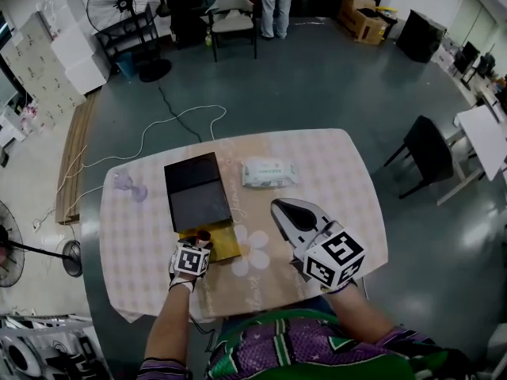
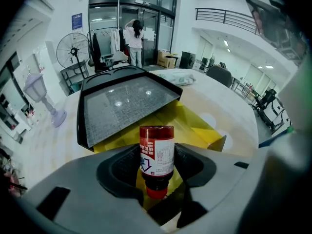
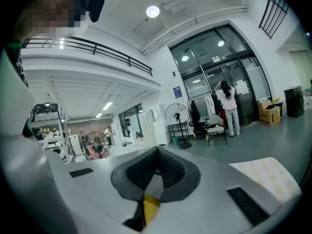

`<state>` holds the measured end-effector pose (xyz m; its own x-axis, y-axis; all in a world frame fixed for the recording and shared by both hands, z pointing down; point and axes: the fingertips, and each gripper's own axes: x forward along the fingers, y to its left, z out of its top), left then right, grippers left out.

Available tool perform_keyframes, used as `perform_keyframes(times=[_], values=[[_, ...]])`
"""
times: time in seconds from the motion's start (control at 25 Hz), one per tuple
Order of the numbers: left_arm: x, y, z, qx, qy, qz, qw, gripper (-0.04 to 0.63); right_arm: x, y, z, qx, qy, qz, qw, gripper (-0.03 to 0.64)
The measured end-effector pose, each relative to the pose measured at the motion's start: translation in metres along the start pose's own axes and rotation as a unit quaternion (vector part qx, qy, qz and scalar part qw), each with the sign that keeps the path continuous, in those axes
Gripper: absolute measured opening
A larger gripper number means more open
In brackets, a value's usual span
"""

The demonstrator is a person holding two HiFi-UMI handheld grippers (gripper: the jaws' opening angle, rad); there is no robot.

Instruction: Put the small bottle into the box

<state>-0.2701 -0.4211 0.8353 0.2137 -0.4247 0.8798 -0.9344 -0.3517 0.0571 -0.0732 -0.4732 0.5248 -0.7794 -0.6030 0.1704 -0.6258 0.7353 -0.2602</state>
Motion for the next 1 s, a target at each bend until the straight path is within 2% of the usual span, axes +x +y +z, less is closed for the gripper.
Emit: perform_keyframes(times=[0.2, 0.48, 0.76, 1.0], values=[[0.014, -0.003, -0.007, 0.002, 0.029, -0.006, 0.9995, 0.235, -0.008, -0.002, -0.004, 0.001, 0.0, -0.005, 1.0, 0.006], [0.018, -0.003, -0.009, 0.006, 0.031, 0.002, 0.9995, 0.236, -0.018, -0.011, -0.002, 0.006, -0.006, -0.019, 1.0, 0.006], [0.009, -0.005, -0.003, 0.017, 0.015, 0.004, 0.9997, 0.25, -0.029, -0.007, -0.003, 0.007, -0.01, -0.022, 1.0, 0.006], [-0.017, -0.005, 0.002, 0.05, -0.015, 0.023, 0.9983, 0.267, -0.039, 0.005, 0.006, -0.002, -0.015, -0.034, 0.999, 0.006]])
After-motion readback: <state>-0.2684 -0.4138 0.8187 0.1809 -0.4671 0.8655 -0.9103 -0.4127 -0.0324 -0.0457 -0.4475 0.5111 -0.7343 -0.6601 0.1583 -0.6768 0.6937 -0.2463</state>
